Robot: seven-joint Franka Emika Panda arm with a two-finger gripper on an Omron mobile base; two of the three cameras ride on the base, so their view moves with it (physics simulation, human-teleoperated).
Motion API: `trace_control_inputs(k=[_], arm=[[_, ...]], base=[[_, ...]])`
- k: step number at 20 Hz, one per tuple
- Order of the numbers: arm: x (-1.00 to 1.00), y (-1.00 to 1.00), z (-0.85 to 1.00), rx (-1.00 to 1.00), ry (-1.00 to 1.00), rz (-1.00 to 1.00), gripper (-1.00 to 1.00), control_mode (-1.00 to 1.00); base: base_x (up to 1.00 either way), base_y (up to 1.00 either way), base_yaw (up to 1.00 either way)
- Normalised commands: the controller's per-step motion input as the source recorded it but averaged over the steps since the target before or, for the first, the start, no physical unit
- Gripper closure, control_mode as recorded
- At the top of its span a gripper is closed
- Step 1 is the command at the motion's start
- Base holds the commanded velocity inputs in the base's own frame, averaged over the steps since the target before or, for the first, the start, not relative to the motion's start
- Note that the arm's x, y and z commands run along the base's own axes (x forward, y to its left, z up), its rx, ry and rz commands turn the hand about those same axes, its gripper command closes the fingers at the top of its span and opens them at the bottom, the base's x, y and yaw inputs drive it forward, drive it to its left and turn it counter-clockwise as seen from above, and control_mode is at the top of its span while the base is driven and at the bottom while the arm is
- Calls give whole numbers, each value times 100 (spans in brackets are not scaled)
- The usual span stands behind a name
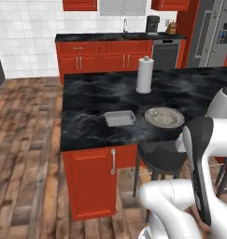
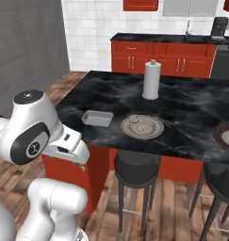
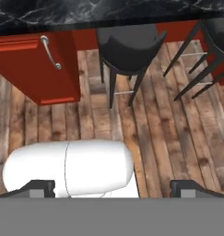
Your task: Place two dumplings into each of the tupperware containers and then place the containers in the fridge.
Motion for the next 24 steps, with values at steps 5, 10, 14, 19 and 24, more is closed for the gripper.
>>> trace_control_inputs(k=[5,10,14,19,24], arm=[[0,0,0,0,0,0,-100,100],[0,0,0,0,0,0,-100,100],[0,0,0,0,0,0,-100,100],[0,0,0,0,0,0,-100,100],[0,0,0,0,0,0,-100,100]], base=[[83,10,-9],[62,25,-4],[17,43,-2],[42,17,-2],[49,0,0]])
